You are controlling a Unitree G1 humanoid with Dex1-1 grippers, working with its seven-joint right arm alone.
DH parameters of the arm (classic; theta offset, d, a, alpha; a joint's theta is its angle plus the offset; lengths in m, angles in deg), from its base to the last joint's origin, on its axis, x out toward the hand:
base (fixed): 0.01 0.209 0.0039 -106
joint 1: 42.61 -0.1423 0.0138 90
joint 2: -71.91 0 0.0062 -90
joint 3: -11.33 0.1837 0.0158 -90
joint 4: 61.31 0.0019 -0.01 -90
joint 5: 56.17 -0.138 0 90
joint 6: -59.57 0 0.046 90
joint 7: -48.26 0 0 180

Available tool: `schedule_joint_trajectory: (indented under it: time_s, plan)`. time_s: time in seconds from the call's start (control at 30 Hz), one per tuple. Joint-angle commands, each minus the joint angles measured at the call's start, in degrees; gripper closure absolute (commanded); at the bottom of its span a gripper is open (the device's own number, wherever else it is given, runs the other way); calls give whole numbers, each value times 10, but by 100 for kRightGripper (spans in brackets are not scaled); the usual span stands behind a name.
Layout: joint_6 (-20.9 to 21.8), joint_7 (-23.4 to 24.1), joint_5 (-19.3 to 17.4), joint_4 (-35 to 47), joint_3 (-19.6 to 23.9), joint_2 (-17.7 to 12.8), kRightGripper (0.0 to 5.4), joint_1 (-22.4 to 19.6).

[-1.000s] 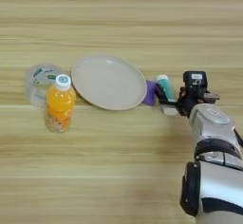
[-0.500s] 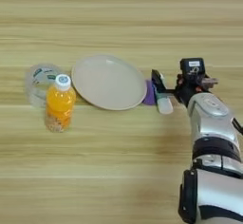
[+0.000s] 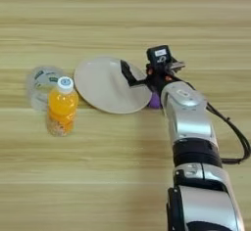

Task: Move the objects on the table

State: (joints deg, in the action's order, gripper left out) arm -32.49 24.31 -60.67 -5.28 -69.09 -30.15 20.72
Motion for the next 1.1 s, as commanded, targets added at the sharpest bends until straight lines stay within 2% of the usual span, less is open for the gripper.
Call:
schedule_joint_trajectory:
  time_s: [0.03,0.2,0.33,0.57,0.73,0.9,1.1]
  plan:
    - [7,2,9,16,-14,1,6,-52]
    - [9,-8,23,12,-46,29,6,-56]
    - [15,-12,31,-28,-59,46,6,-69]
    - [26,-21,41,-95,-73,62,6,-83]
    - [36,-19,46,-132,-71,60,6,-86]
    - [33,-30,51,-102,-78,55,6,-52]
    - [6,-43,56,-10,-89,52,6,7]
